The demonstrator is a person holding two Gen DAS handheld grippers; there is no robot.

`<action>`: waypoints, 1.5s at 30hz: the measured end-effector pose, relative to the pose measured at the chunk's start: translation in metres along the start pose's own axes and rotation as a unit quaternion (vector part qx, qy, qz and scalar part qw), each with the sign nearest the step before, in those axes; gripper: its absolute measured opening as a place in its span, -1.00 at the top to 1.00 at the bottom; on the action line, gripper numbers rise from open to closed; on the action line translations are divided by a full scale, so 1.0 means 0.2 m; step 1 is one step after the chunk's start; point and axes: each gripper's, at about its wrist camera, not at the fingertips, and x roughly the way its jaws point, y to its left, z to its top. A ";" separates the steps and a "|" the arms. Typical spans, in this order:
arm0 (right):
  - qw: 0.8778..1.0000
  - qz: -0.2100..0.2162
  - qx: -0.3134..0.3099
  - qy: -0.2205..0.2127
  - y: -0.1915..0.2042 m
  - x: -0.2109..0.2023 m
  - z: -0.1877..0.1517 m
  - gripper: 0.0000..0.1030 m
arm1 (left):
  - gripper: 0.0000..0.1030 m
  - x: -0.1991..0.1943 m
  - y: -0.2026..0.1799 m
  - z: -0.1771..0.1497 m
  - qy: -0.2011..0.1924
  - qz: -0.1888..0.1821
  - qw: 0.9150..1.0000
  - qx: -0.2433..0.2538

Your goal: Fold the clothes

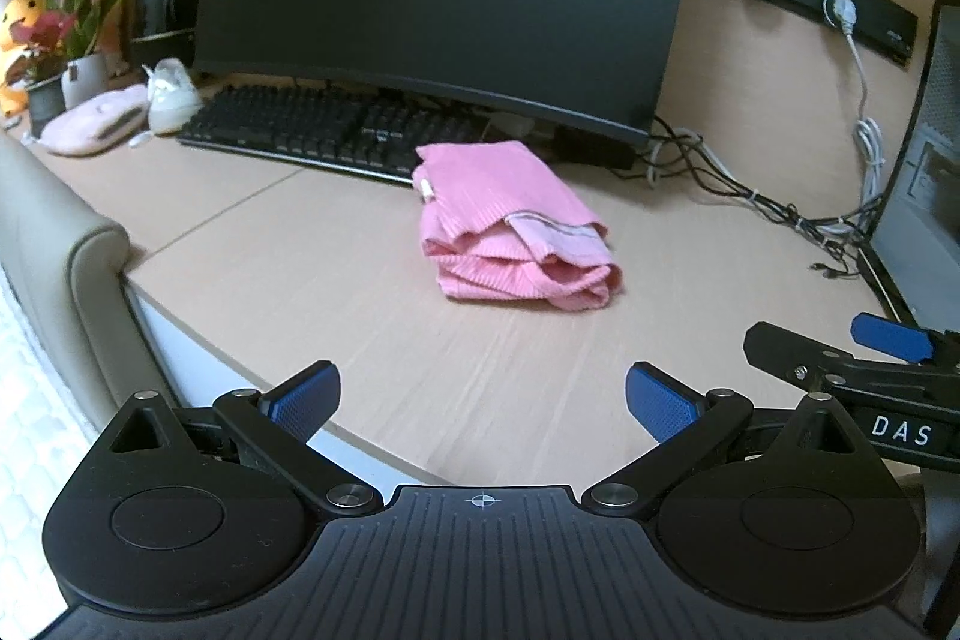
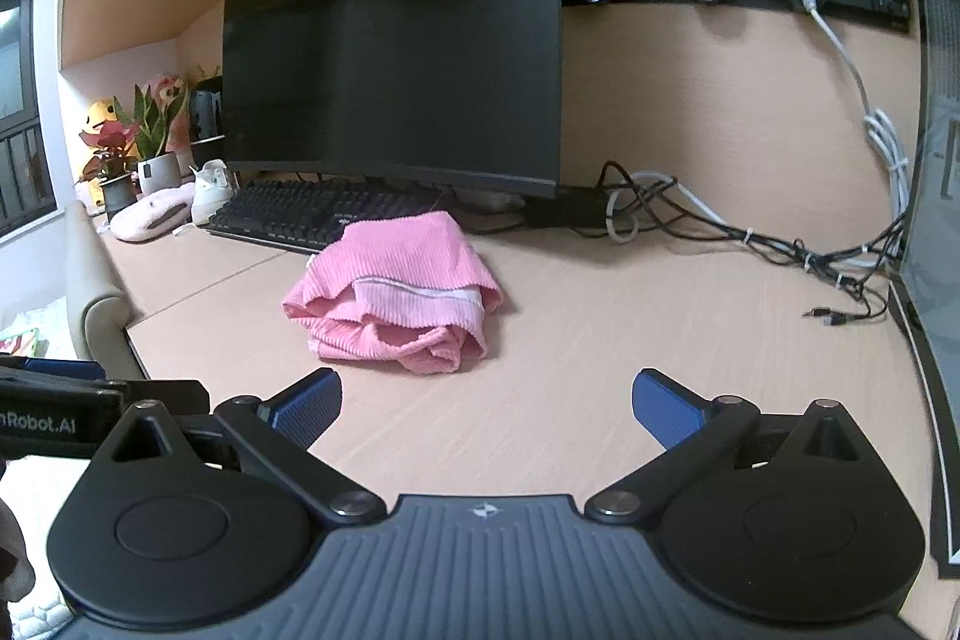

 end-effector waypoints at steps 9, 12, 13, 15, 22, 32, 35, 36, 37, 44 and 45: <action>1.000 0.012 0.000 0.001 0.00 0.00 0.00 -1.00 | -1.00 -0.02 -0.03 0.00 -0.005 0.001 1.000 0.005; 1.000 0.019 0.001 0.002 0.01 0.01 -0.01 -1.00 | -1.00 -0.02 -0.03 0.00 -0.004 0.005 1.000 0.009; 1.000 0.022 0.000 0.004 0.02 0.01 -0.01 -1.00 | -1.00 -0.02 -0.02 -0.01 -0.005 0.006 1.000 0.010; 1.000 0.026 -0.004 0.008 0.03 0.02 -0.01 -1.00 | -1.00 -0.03 -0.01 -0.01 -0.005 0.011 1.000 0.008; 1.000 0.025 -0.010 0.008 0.05 0.01 -0.01 -1.00 | -1.00 -0.04 0.02 -0.03 -0.002 0.019 1.000 -0.004; 1.000 0.022 -0.014 0.001 0.05 -0.01 0.00 -1.00 | -1.00 -0.05 0.02 -0.01 -0.012 0.015 1.000 0.002; 1.000 0.022 -0.013 0.001 0.05 -0.01 0.00 -1.00 | -1.00 -0.05 0.02 -0.01 -0.013 0.014 1.000 0.002; 1.000 0.022 -0.013 0.001 0.05 -0.01 0.00 -1.00 | -1.00 -0.05 0.02 -0.01 -0.013 0.013 1.000 0.002; 1.000 0.022 -0.013 0.002 0.05 -0.01 0.00 -1.00 | -1.00 -0.05 0.02 -0.01 -0.014 0.013 1.000 0.003; 1.000 0.023 -0.014 0.005 0.05 -0.01 0.00 -1.00 | -1.00 -0.05 0.01 -0.02 -0.011 0.011 1.000 0.000; 1.000 0.023 -0.014 0.006 0.05 -0.01 0.00 -1.00 | -1.00 -0.05 0.01 -0.02 -0.011 0.011 1.000 0.000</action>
